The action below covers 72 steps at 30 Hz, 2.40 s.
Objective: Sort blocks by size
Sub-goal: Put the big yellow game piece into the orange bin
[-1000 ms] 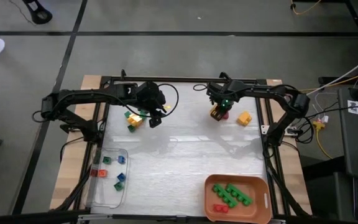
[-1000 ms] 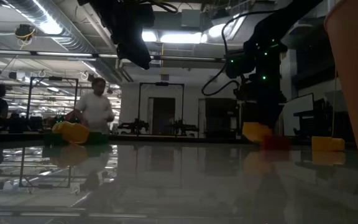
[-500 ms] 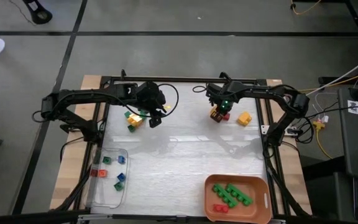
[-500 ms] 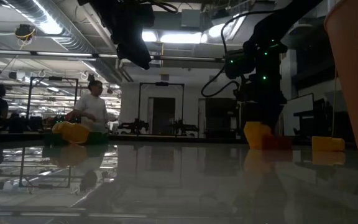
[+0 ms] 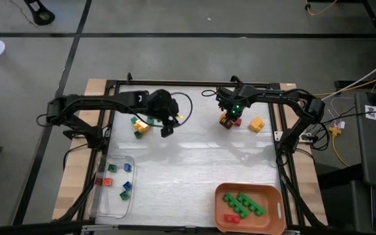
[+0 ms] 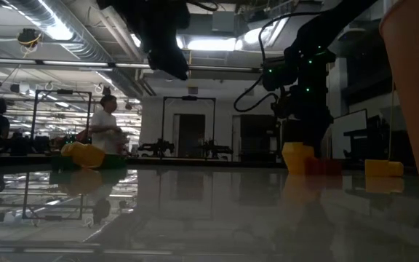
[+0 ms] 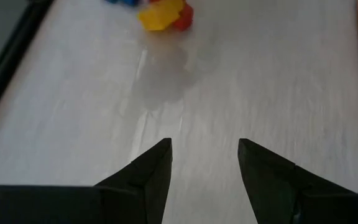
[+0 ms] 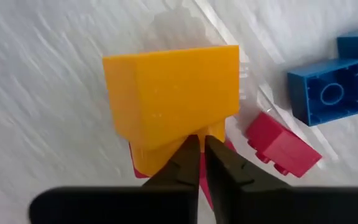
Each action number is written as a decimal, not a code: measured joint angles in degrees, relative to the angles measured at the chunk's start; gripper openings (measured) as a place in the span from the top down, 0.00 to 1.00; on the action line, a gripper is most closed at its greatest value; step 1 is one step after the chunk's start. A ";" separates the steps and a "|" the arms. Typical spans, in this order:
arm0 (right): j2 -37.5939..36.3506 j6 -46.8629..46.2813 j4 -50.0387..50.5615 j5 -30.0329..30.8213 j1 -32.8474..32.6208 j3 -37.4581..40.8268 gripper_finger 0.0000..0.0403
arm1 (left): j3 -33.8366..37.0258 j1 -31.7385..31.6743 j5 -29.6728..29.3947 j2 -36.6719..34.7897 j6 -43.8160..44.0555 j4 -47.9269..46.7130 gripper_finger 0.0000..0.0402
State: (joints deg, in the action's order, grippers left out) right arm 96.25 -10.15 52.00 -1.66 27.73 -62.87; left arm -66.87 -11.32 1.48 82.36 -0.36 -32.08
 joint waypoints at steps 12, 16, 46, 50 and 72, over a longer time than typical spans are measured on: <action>-0.04 -0.02 0.04 -5.74 0.00 0.00 0.65 | 0.00 2.64 0.00 3.68 -2.12 0.19 0.58; -0.07 -0.02 -0.18 -5.76 0.00 0.00 0.59 | 0.00 3.28 -0.02 3.72 -4.39 2.76 0.58; 1.09 6.05 -4.86 -0.64 0.00 0.02 0.59 | -0.02 7.63 -0.05 17.07 -7.17 10.43 0.58; 1.09 7.21 -5.91 -0.64 0.00 0.02 0.59 | -0.02 7.63 -0.05 17.07 -7.17 11.73 0.58; 5.54 7.65 -8.09 -1.84 0.00 0.09 0.59 | -0.02 7.63 -0.02 17.07 -7.15 11.74 0.58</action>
State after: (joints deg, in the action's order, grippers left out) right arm 101.79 -2.50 43.92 -3.50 27.73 -62.78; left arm -66.89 -3.68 1.45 99.44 -7.51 -20.34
